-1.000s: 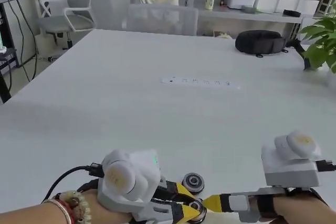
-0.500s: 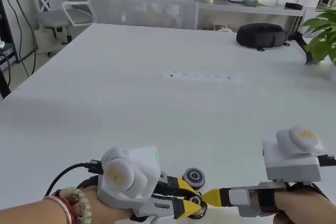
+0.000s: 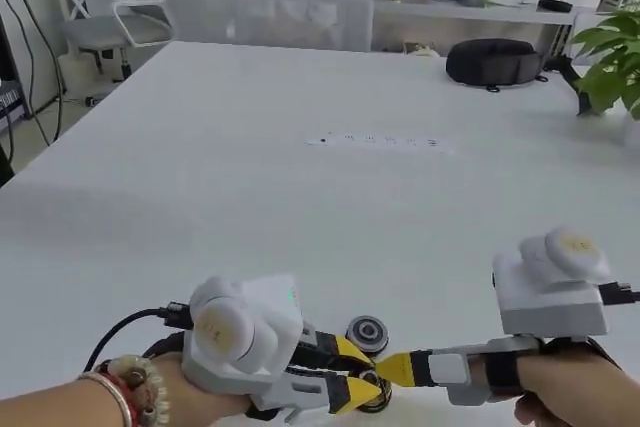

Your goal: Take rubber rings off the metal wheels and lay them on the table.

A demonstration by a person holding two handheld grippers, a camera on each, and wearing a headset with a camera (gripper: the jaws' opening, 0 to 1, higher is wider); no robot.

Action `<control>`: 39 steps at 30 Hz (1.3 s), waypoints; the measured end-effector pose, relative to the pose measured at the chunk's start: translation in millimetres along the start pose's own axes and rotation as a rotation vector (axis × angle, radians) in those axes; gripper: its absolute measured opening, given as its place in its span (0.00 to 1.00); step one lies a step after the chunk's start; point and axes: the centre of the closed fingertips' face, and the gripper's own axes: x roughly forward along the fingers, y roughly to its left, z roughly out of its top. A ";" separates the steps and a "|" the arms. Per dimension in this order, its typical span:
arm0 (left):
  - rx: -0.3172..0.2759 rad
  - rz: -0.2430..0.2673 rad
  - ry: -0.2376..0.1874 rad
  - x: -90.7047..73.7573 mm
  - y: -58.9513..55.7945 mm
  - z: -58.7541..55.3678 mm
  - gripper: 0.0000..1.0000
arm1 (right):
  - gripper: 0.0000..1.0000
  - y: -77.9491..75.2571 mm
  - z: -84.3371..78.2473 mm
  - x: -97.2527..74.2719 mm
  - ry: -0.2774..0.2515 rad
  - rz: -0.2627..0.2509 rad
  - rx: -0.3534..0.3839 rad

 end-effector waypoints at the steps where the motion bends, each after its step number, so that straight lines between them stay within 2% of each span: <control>1: 0.003 0.000 0.003 0.1 0.2 0.0 0.08 | 0.00 -1.9 -0.5 0.1 0.002 -0.012 0.007; 6: 0.023 -0.015 0.052 -4.4 2.0 -2.1 0.08 | 0.00 -11.3 -2.0 -3.7 0.010 -0.023 0.012; 11: 0.022 -0.011 0.044 -4.8 2.5 -3.0 0.07 | 0.00 -7.6 -0.8 -2.9 0.004 -0.012 0.022; 16: 0.023 -0.013 0.036 -5.1 1.9 -2.7 0.07 | 0.00 2.7 0.5 -0.8 0.002 0.017 -0.010; 17: 0.024 -0.012 0.036 -4.9 2.1 -3.0 0.07 | 0.00 4.6 0.9 -0.8 0.001 0.029 -0.012; 18: 0.018 -0.008 0.036 -4.9 2.8 -3.1 0.07 | 0.00 11.1 1.5 -0.8 -0.002 0.063 -0.011; 20: 0.017 -0.009 0.036 -4.9 2.4 -3.3 0.07 | 0.00 28.6 17.8 -3.9 -0.082 0.154 0.029; 21: 0.020 -0.002 0.037 -5.4 3.9 -3.5 0.07 | 0.00 18.4 6.9 -3.7 -0.014 0.078 0.054; 22: 0.014 0.000 0.037 -5.5 4.5 -3.7 0.07 | 0.00 11.6 13.5 -1.1 -0.055 0.054 -0.049; 23: 0.015 -0.002 0.035 -5.5 4.5 -3.7 0.07 | 0.00 14.8 11.0 -0.8 -0.036 0.068 -0.006; 24: 0.016 -0.002 0.033 -5.5 4.3 -3.7 0.07 | 0.00 15.1 10.8 -1.5 -0.040 0.066 0.005; 32: 0.004 0.000 0.040 -5.3 3.9 -3.8 0.07 | 0.00 -3.4 6.8 -2.8 -0.027 0.010 0.026; 35: -0.003 -0.002 0.049 -5.9 3.9 -4.3 0.07 | 0.00 -4.6 5.2 -3.1 -0.021 0.002 0.027; 39: -0.067 -0.009 0.069 -9.4 5.6 -5.0 0.10 | 0.00 -3.6 4.8 -3.4 -0.022 0.002 0.028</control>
